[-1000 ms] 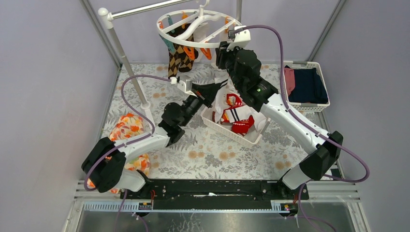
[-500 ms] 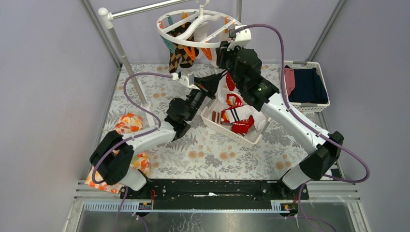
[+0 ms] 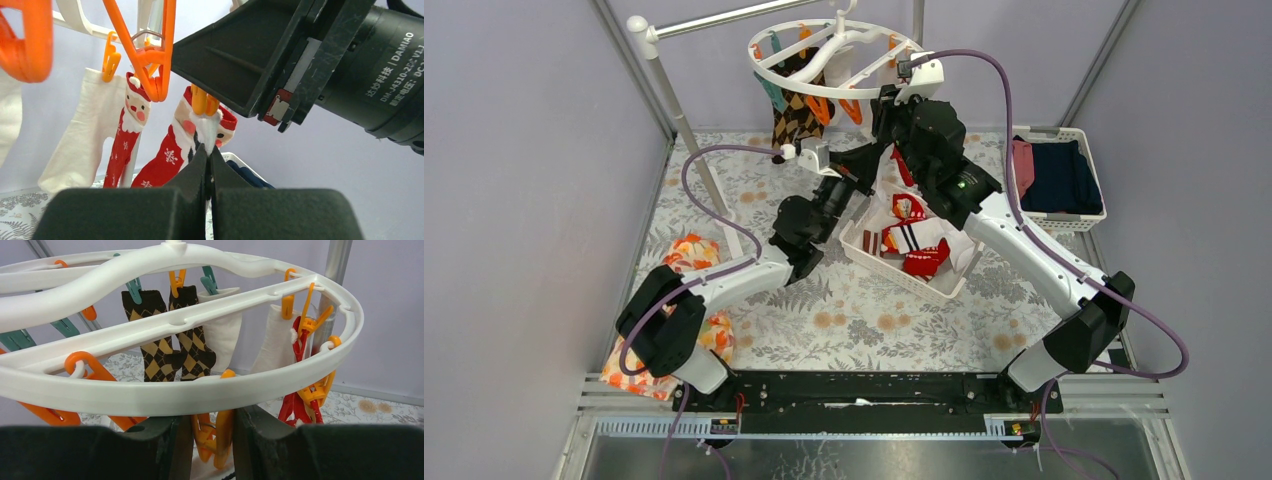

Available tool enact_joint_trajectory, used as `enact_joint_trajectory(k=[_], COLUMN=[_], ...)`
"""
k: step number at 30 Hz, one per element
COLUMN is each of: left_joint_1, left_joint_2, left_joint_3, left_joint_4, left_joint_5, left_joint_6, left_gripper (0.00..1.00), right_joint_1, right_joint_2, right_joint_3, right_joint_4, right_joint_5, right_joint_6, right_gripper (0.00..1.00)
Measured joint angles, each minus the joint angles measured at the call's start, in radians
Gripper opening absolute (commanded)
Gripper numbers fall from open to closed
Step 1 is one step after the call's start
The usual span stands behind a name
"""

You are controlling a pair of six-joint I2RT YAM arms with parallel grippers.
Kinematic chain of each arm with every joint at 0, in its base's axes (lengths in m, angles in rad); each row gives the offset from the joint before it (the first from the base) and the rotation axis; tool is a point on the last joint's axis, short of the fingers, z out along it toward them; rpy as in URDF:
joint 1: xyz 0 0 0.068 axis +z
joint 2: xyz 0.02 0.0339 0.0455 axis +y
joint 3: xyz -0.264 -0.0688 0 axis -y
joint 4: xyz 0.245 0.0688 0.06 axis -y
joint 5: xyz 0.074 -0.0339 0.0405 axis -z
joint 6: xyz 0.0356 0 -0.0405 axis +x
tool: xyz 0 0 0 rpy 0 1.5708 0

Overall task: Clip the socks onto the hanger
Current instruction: Clamp the sock onto the hanger.

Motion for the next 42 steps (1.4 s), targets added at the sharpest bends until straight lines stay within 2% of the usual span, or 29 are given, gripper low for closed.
enact_joint_trajectory(k=[20, 42], left_joint_1=[-0.08, -0.081], left_joint_2=[0.011, 0.027], left_joint_3=[0.014, 0.029], left_joint_4=[-0.008, -0.009], left_joint_5=[-0.122, -0.17], left_joint_6=[0.213, 0.241], left_gripper=[0.0, 0.0], right_joint_1=[-0.005, -0.008], right_joint_2=[0.0, 0.0], right_joint_3=[0.0, 0.0], right_joint_4=[-0.001, -0.005], right_joint_5=[-0.001, -0.002], right_joint_6=[0.001, 0.007], right_gripper=[0.18, 0.18])
